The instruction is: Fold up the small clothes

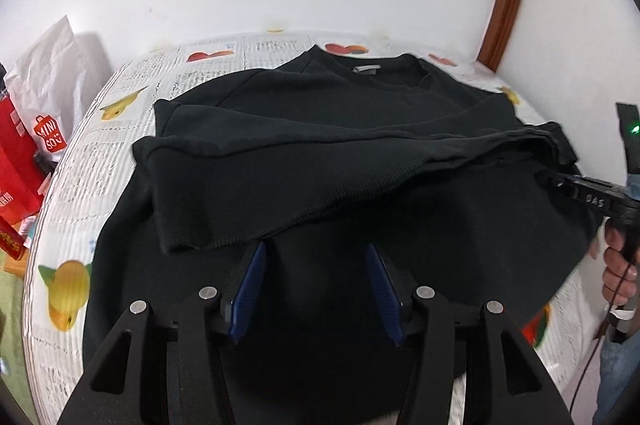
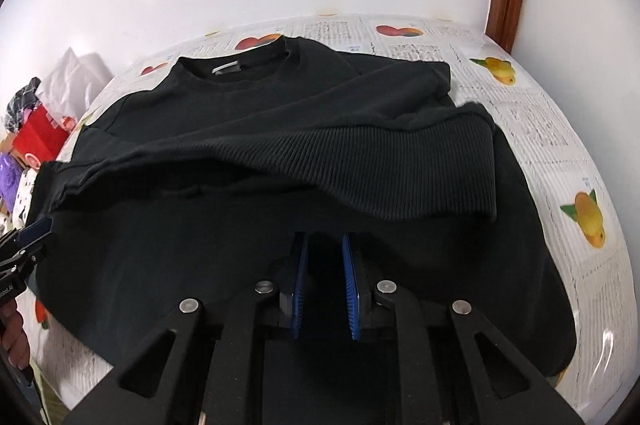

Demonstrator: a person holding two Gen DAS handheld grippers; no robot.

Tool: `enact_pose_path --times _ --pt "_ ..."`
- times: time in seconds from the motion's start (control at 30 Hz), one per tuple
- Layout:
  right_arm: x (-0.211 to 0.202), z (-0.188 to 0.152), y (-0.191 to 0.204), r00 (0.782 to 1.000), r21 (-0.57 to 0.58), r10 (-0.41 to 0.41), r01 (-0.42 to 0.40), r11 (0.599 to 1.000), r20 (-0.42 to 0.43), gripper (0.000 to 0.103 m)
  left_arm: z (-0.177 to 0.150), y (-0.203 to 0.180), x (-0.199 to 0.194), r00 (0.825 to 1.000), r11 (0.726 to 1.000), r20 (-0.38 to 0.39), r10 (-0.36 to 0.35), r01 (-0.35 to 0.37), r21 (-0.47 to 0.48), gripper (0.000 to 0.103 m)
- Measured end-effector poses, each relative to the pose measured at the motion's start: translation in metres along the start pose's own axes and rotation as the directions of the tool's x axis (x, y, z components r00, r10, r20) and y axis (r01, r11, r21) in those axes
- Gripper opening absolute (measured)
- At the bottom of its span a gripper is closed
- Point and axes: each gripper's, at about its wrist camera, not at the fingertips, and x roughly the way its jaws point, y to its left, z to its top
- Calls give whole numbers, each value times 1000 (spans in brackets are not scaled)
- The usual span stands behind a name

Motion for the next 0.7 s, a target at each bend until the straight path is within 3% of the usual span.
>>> enact_pose_path --times 0.3,0.57,0.7 --pt "29 49 1 1000 8 -8 8 1000 -3 17 39 3 35 1000 1000 -5 1 -1 -7 50" --pt "35 96 -14 997 -14 -25 27 1000 78 18 84 24 33 998 999 42 47 -47 -1 50" --pt "26 99 -36 992 -19 -43 46 999 122 40 85 50 28 995 996 53 85 -84 -24 50"
